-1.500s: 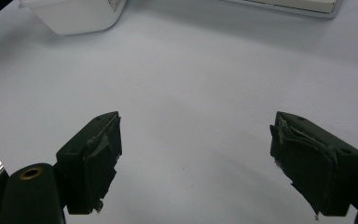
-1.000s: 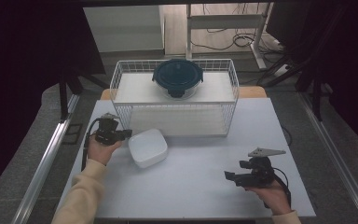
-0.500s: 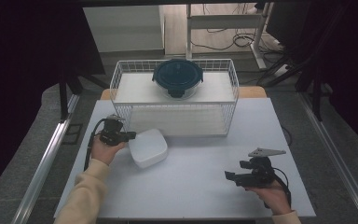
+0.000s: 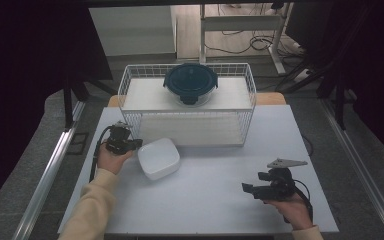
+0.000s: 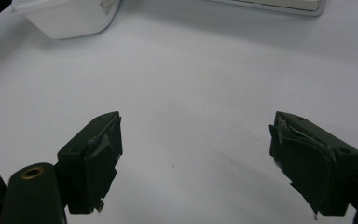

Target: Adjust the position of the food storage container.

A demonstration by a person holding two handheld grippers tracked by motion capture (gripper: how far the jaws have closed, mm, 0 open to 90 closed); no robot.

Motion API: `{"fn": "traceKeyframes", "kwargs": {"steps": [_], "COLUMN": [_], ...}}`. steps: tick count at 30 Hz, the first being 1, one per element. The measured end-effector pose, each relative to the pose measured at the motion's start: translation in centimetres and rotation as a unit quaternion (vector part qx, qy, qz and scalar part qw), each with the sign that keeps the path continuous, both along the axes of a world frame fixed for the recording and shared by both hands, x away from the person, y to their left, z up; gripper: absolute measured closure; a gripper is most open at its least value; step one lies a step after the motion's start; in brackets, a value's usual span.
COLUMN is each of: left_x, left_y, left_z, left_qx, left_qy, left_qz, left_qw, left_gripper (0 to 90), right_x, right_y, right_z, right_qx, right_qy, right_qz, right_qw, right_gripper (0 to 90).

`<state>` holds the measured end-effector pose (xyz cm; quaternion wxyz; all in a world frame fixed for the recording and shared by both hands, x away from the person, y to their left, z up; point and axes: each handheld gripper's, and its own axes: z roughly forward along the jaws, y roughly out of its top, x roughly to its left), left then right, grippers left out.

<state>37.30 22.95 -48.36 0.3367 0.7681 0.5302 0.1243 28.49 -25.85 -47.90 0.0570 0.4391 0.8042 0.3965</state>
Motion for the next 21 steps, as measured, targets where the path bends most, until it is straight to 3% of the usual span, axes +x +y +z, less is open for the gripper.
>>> {"fn": "traceKeyframes", "kwargs": {"steps": [3, 5, 17, 21], "left_x": [0.1, -0.1, -1.2, -1.4], "left_y": [-0.3, -0.8, -1.7, -2.2], "left_z": [-0.4, -0.7, -0.8, -0.8], "left_qx": [0.009, -0.001, -0.024, -0.032], "left_qy": [0.018, 0.029, 0.041, 0.047], "left_qz": [-0.024, -0.039, -0.070, -0.089], "left_qw": [0.9995, 0.9988, 0.9964, 0.9944], "left_gripper": [90.0, 90.0, 90.0, 90.0], "right_x": [0.0, 0.0, 0.0, 0.0], "right_y": [0.0, -0.1, -0.2, -0.2], "right_z": [-0.1, -0.1, 0.1, 0.0], "right_qx": [-0.001, -0.002, 0.001, 0.000], "right_qy": [0.001, 0.002, 0.002, 0.003], "right_qz": [-0.002, -0.002, -0.004, -0.005], "right_qw": [1.0000, 1.0000, 1.0000, 1.0000], "right_gripper": [16.5, 16.6, 16.6, 16.6]}}
